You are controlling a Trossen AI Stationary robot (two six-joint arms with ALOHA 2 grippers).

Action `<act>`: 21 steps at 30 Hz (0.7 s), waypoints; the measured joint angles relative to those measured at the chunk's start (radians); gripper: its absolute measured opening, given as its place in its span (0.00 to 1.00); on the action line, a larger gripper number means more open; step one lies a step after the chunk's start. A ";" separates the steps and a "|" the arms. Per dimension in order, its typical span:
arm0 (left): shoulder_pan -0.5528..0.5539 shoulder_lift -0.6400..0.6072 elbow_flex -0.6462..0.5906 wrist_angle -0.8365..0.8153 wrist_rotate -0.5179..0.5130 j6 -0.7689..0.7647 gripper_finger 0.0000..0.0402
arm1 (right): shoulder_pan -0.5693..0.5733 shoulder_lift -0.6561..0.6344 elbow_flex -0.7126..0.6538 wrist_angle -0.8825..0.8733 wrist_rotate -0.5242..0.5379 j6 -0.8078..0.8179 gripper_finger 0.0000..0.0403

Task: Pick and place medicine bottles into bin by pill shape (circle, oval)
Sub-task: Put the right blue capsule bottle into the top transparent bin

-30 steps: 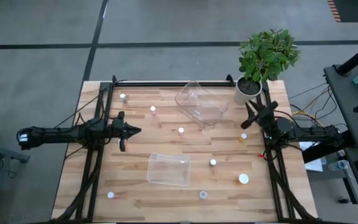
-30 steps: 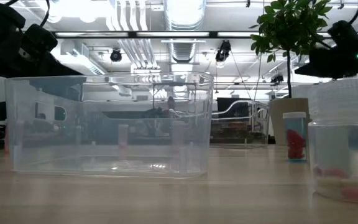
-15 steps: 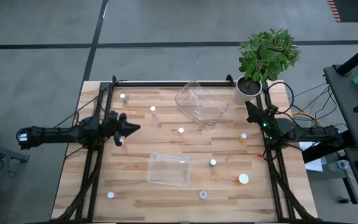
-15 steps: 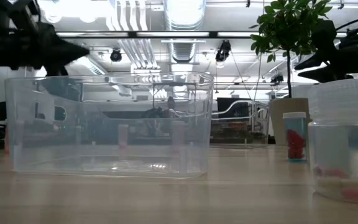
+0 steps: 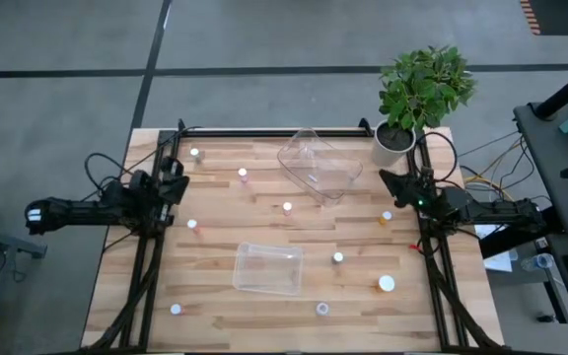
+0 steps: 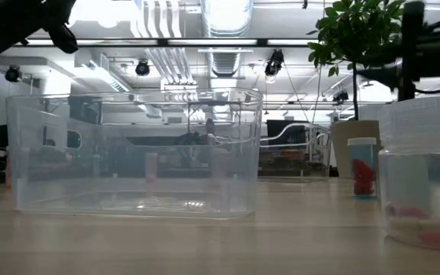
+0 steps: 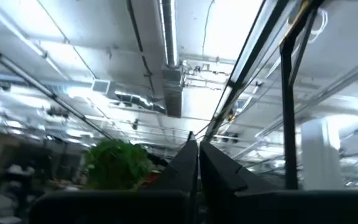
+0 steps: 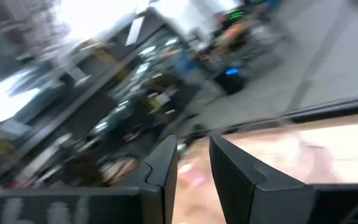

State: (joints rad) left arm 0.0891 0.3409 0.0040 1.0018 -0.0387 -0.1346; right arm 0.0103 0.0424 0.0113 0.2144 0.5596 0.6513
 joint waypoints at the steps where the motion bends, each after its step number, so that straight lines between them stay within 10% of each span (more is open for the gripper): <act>1: 0.000 0.007 0.000 0.005 0.000 0.028 0.00 | 0.000 0.000 0.000 0.025 -0.040 -0.027 0.21; 21: 0.001 0.125 0.000 0.020 -0.030 0.189 0.00 | 0.000 0.074 0.153 0.074 -0.175 -0.251 0.21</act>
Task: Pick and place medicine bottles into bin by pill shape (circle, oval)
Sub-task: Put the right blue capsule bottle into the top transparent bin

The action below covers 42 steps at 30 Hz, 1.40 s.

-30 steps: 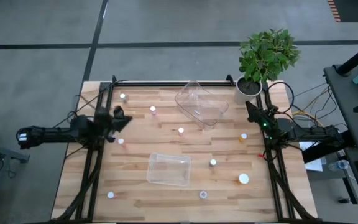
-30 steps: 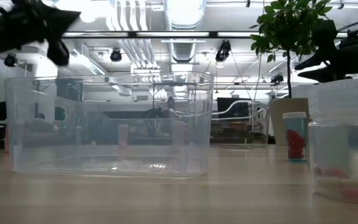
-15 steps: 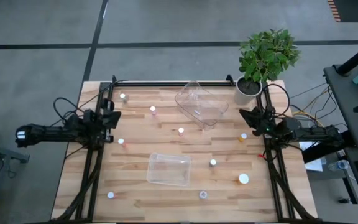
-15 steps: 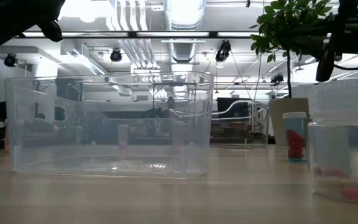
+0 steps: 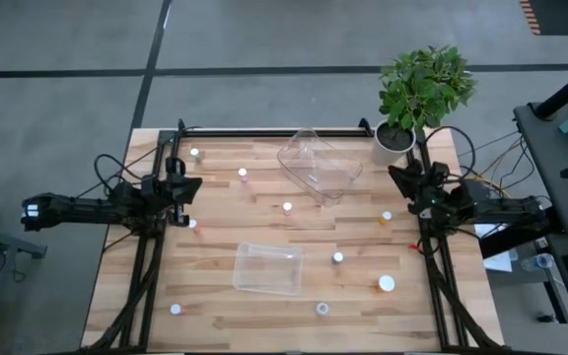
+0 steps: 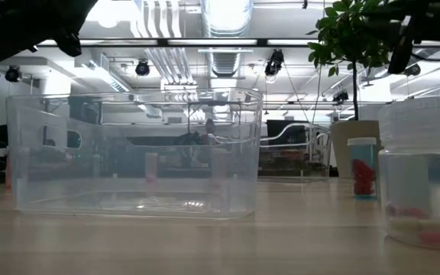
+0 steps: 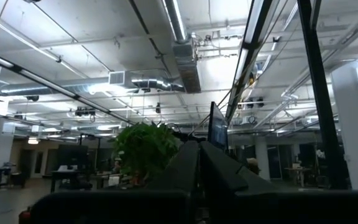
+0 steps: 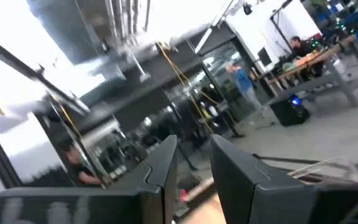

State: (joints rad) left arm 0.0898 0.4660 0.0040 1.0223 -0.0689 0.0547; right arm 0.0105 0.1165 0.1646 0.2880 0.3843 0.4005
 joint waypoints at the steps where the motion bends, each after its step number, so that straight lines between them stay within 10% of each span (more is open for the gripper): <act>1: 0.000 0.001 0.000 0.005 0.000 -0.014 0.00 | 0.000 0.023 0.030 -0.038 0.000 -0.005 0.21; 17: 0.000 -0.012 0.000 0.049 -0.078 -0.127 0.00 | 0.000 0.492 0.562 -0.707 -0.068 0.108 0.21; 35: 0.000 -0.003 0.000 0.042 -0.079 -0.127 0.00 | 0.219 0.927 0.761 -1.034 -0.228 0.463 0.21; 42: 0.000 -0.002 0.000 0.044 -0.079 -0.127 0.00 | 0.350 1.093 0.906 -1.178 -0.231 0.294 0.21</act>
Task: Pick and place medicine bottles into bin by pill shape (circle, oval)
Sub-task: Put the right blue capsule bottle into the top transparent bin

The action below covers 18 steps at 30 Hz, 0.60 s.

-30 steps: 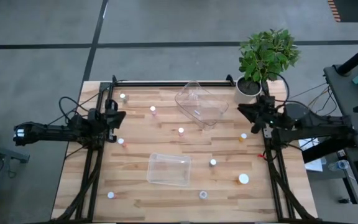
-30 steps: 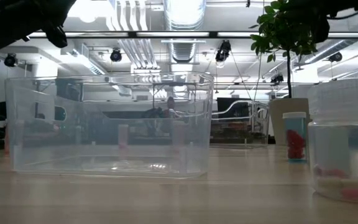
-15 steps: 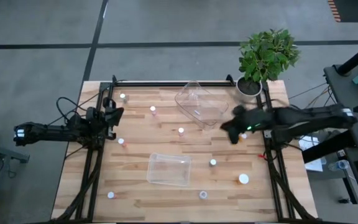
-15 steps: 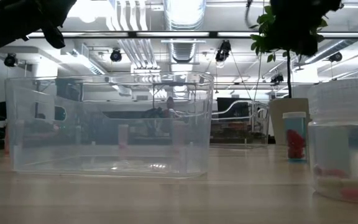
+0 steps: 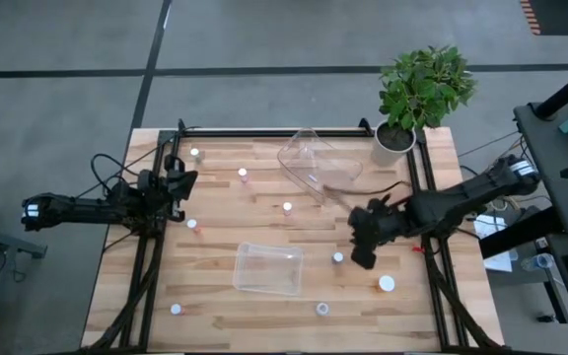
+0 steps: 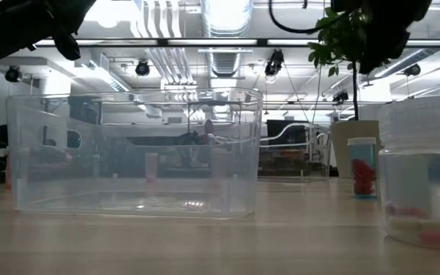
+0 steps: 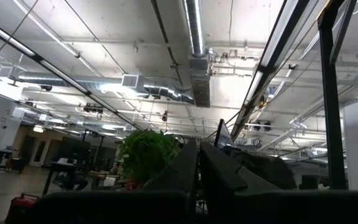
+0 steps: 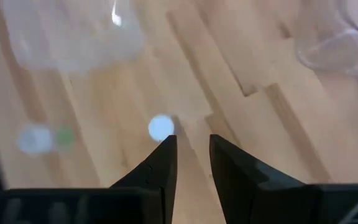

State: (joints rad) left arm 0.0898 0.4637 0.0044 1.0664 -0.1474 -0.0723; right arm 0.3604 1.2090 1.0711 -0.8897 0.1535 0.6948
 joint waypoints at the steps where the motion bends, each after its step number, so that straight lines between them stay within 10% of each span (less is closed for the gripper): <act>1: 0.000 0.000 0.000 -0.001 0.000 0.000 0.00 | 0.019 0.021 0.012 -0.003 0.000 -0.042 0.21; 18: 0.000 0.007 0.000 -0.001 0.000 0.000 0.00 | 0.091 0.161 0.002 0.113 0.005 -0.290 0.13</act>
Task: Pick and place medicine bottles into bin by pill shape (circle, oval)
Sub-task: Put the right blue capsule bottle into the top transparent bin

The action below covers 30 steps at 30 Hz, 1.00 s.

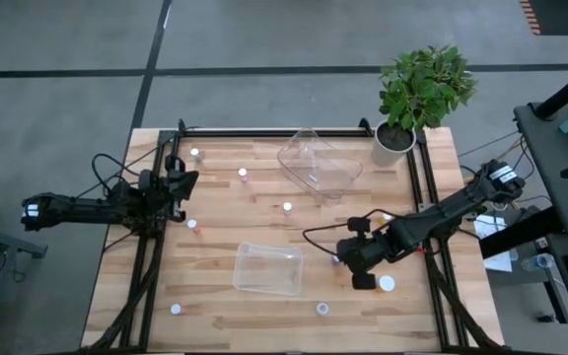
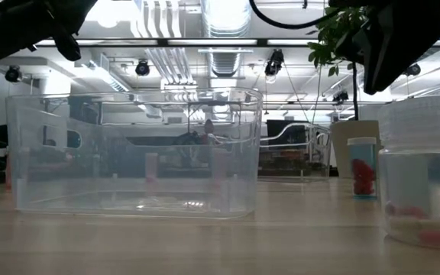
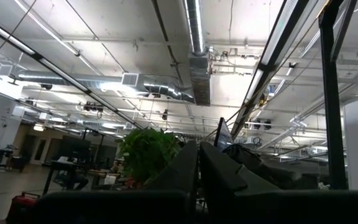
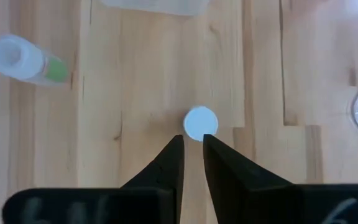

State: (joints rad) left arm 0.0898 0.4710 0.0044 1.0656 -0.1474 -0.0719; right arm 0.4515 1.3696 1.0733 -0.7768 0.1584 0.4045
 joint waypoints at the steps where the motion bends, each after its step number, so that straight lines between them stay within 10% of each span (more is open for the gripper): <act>1: 0.000 0.001 0.000 -0.001 0.000 0.000 0.00 | 0.000 0.001 0.001 0.001 0.000 0.001 0.14; 17: 0.000 0.015 0.000 -0.001 -0.019 0.002 0.00 | 0.000 0.125 0.000 0.018 0.105 -0.049 0.61; 30: 0.000 0.018 0.000 -0.001 -0.026 0.002 0.00 | 0.000 0.210 0.000 0.065 0.105 -0.075 0.58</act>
State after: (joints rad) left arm 0.0898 0.4889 0.0044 1.0645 -0.1738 -0.0704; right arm 0.4515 1.5791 1.0733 -0.7116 0.2630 0.3298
